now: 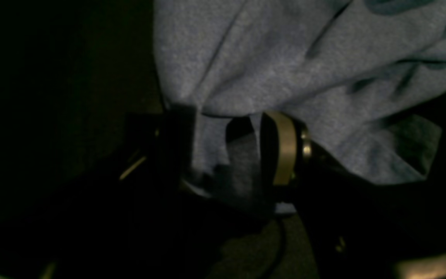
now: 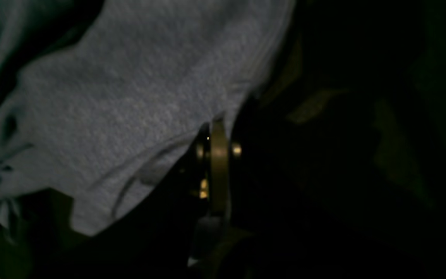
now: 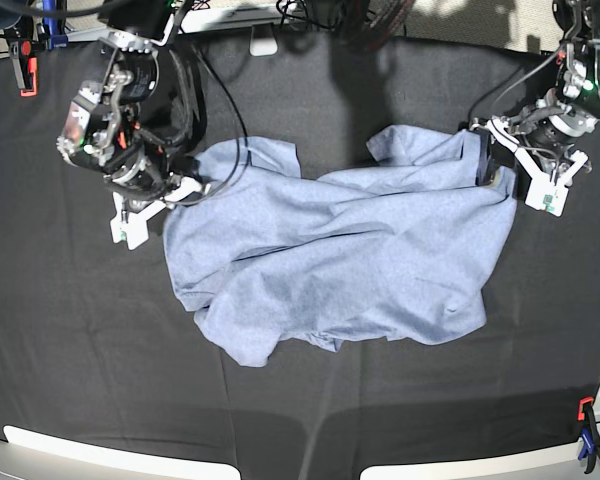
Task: Layout the t-shirt on the table in an organized manner, then fold the t-shirt properly
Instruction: 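Grasp the shirt corner with the right gripper and pull it outward, then grasp the shirt edge with the left gripper and pull it away from the right gripper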
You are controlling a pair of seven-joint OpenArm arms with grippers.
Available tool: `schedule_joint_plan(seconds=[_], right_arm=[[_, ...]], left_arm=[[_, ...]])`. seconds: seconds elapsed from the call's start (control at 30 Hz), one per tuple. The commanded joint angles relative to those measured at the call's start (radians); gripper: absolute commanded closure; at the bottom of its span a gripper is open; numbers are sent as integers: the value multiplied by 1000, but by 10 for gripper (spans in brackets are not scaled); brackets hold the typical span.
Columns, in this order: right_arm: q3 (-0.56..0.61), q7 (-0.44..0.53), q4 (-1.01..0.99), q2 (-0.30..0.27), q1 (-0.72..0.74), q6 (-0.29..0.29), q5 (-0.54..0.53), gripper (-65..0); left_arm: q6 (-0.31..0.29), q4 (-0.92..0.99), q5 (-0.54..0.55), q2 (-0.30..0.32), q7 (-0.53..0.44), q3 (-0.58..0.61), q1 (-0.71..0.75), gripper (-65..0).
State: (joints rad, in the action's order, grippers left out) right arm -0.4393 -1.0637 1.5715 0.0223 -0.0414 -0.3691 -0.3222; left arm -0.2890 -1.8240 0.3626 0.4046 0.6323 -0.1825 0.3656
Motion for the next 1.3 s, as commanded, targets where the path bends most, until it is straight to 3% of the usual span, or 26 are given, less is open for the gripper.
schedule_joint_plan(seconds=[0.0, 0.1, 0.23, 0.5, 0.7, 0.9, 1.03, 1.27], right_arm=[[1, 2, 11, -3, 11, -2, 47, 0], [-9, 2, 26, -10, 9, -2, 145, 0], [-22, -27, 58, -80, -16, -2, 147, 0], [-25, -26, 72, -262, -38, 0, 91, 0], [-25, -21, 72, -286, -33, -1, 76, 0], [-25, -13, 72, -286, -23, 0, 76, 0], [-25, -13, 72, -286, -23, -1, 76, 0], [-25, 2, 72, -286, -22, -1, 76, 0]], left_arm=[[0, -18, 6, 11, -19, -6, -2, -290], [-1, -18, 8, 12, -15, -6, -2, -290], [-60, -18, 59, 12, 50, -6, -2, -290], [-215, -18, 391, 12, 259, -8, 9, -290], [-240, -18, 564, 8, 336, -13, 83, -290], [-240, -18, 558, -6, 313, -11, 180, -290], [-232, -17, 447, -73, 202, -11, 177, -290], [-219, -16, 422, -184, 204, -11, 179, -290]])
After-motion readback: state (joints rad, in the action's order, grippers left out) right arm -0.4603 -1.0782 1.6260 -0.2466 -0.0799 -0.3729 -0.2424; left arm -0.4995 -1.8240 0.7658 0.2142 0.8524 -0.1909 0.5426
